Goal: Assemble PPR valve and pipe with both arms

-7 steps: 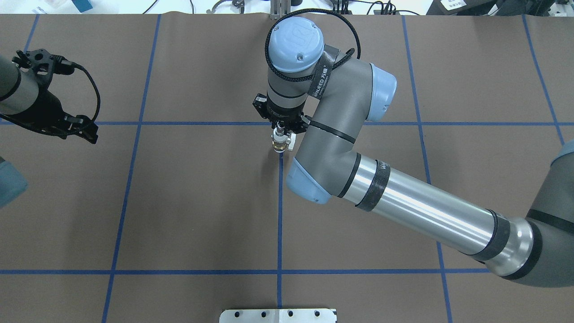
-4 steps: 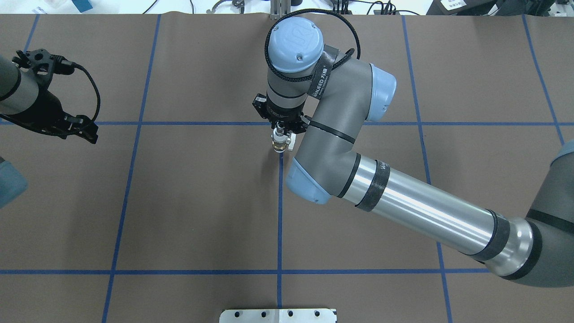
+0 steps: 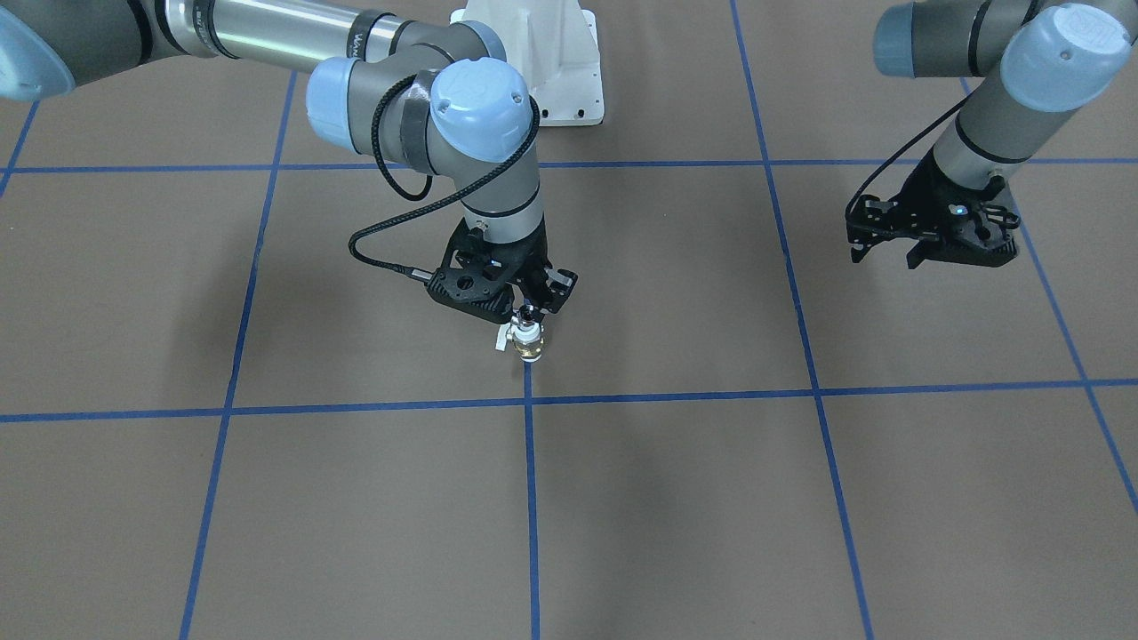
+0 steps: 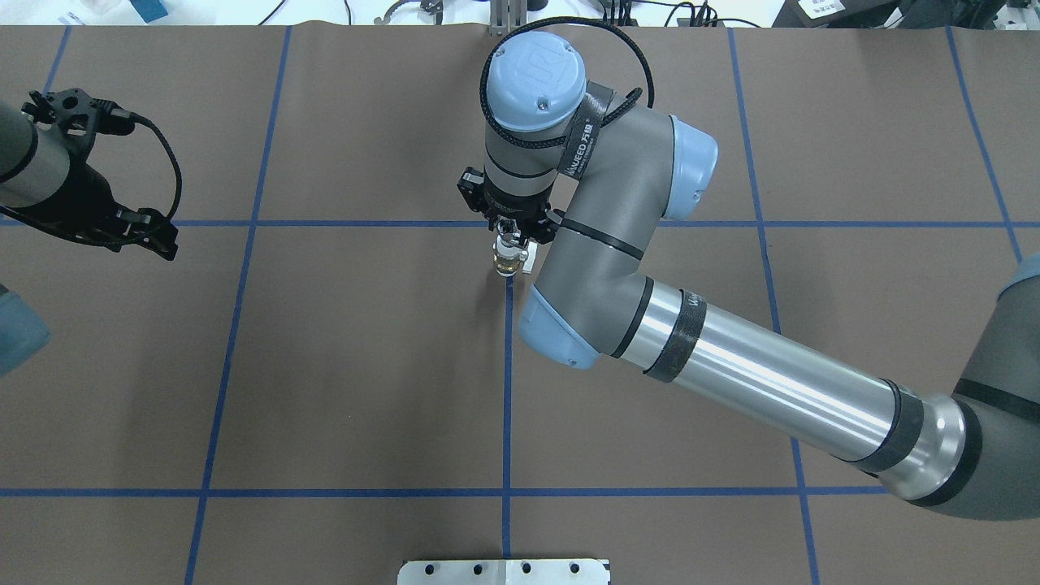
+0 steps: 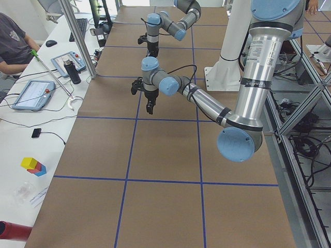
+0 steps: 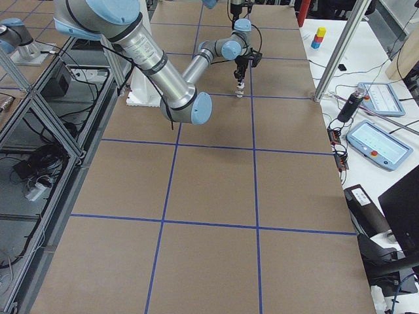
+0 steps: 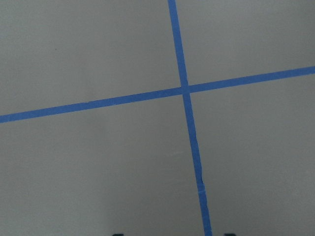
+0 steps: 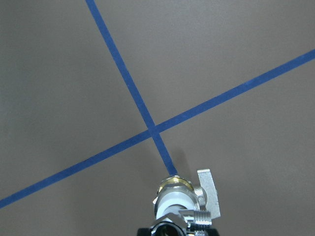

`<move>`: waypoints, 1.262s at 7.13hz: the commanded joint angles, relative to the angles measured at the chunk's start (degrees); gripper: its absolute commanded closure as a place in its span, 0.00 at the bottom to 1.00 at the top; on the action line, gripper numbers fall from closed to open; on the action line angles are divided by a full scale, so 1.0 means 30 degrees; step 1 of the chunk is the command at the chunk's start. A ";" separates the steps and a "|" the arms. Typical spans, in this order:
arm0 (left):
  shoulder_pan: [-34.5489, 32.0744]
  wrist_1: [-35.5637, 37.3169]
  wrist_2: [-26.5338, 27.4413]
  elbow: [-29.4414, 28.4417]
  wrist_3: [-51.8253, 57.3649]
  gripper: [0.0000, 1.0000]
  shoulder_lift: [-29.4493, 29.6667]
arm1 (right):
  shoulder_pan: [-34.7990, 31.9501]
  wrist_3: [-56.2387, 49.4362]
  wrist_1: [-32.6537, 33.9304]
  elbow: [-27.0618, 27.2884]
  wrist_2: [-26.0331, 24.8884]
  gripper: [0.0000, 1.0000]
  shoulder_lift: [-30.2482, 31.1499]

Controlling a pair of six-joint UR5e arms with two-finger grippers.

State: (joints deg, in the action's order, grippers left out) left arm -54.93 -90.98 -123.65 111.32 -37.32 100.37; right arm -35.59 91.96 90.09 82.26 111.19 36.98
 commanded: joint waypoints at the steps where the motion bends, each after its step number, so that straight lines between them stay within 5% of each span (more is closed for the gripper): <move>1: -0.0029 0.0062 -0.0265 0.0158 -0.0010 0.25 -0.0029 | -0.0001 0.0137 0.0000 -0.0026 -0.0001 0.51 -0.0022; 2: -0.0029 0.0091 -0.0296 0.0245 -0.0010 0.25 -0.0030 | -0.0001 0.0312 -0.0348 -0.0026 -0.0001 0.47 -0.0080; 3: -0.0029 0.0149 -0.0296 0.0362 -0.0039 0.24 -0.0030 | -0.0030 0.0574 -0.0990 0.0003 0.0028 0.29 -0.0080; 4: -0.0029 0.0150 -0.0296 0.0363 -0.0040 0.24 -0.0030 | -0.0030 0.0577 -0.0938 0.0206 0.0057 0.00 -0.0051; 6: -0.0029 0.0150 -0.0296 0.0334 -0.0011 0.24 -0.0147 | -0.0379 0.0519 -0.0646 0.2129 0.0289 0.00 0.1025; 9: -0.0994 0.0121 -0.1202 0.0334 0.0224 0.24 -0.0379 | -0.2191 -0.2448 0.0030 0.9300 0.1050 0.00 0.7923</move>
State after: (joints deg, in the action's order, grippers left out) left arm -56.87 -90.55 -126.05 112.33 -36.81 99.72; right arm -39.63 90.08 89.97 102.30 113.16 52.14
